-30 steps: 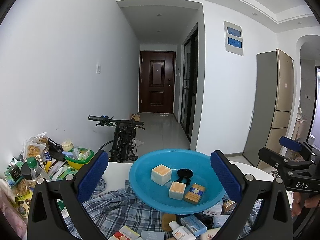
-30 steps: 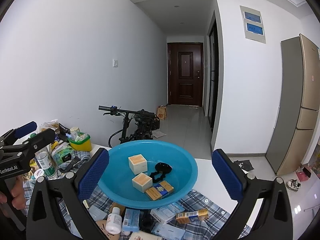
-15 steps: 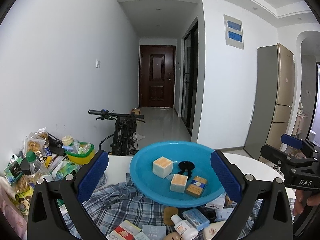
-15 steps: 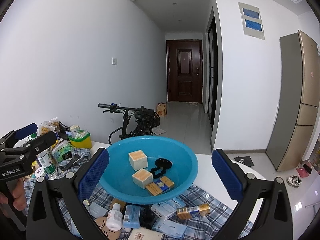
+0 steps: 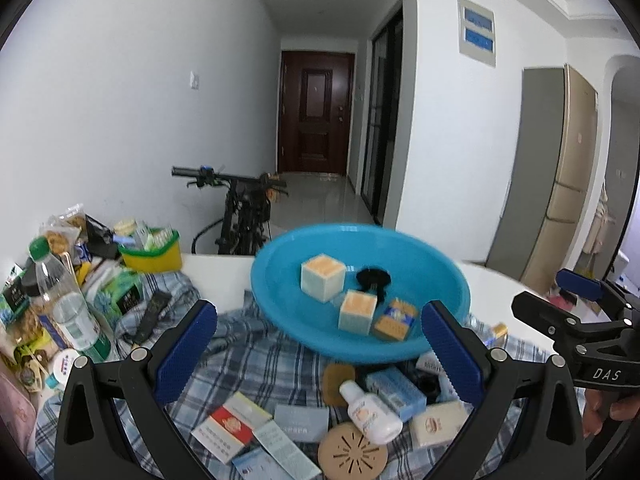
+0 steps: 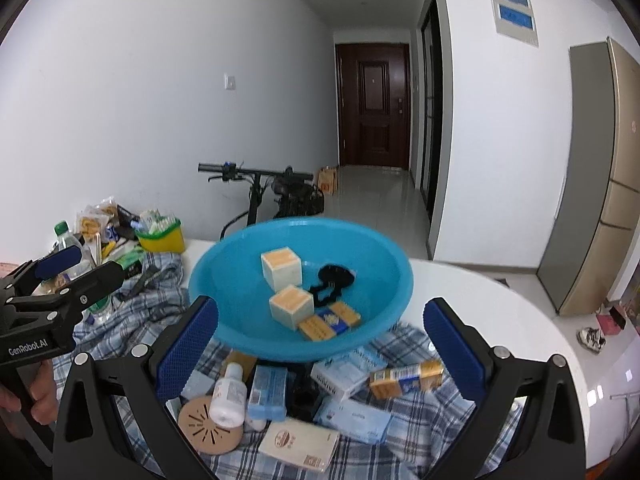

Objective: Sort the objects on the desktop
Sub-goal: 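Move both open tools back toward the items on the plaid shirt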

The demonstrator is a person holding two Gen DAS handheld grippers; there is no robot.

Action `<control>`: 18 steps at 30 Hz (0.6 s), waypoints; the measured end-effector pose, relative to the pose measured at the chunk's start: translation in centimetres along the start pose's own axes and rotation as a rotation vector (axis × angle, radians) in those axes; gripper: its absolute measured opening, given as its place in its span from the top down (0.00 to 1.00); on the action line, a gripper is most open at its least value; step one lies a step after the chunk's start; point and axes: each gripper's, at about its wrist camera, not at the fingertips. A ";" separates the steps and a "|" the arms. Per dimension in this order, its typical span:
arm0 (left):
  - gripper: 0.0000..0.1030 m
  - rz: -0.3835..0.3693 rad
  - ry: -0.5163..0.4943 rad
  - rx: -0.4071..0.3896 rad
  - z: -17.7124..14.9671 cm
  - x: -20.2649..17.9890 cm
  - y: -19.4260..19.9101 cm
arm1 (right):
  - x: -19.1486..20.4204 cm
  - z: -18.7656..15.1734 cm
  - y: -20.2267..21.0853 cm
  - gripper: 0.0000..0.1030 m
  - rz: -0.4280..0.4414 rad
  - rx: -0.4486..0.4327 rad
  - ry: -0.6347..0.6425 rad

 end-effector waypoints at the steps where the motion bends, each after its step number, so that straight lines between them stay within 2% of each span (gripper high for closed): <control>1: 0.00 -0.003 -0.021 0.021 -0.5 -0.3 -0.5 | -0.1 -0.4 -0.3 0.01 0.003 0.014 -0.008; 4: 0.00 0.017 -0.038 0.048 -1.8 -0.6 -1.2 | -0.4 -1.7 -1.3 0.01 0.014 0.063 -0.016; 6: 0.00 0.021 -0.012 0.070 -2.6 -0.1 -1.9 | -0.5 -2.3 -1.9 0.01 0.000 0.091 -0.015; 11: 0.00 0.015 0.022 0.148 -4.4 0.8 -3.6 | -0.9 -3.9 -2.8 0.01 0.003 0.136 -0.029; 18: 0.00 0.026 0.017 0.208 -6.6 1.4 -4.7 | -1.3 -6.4 -3.8 0.01 0.008 0.198 -0.067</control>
Point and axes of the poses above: each gripper's, at about its wrist camera, not at the fingertips, and y roughly against the way its jaws point, x to its left, z to its top, and after that the axes turned 8 degrees about z, right-handed
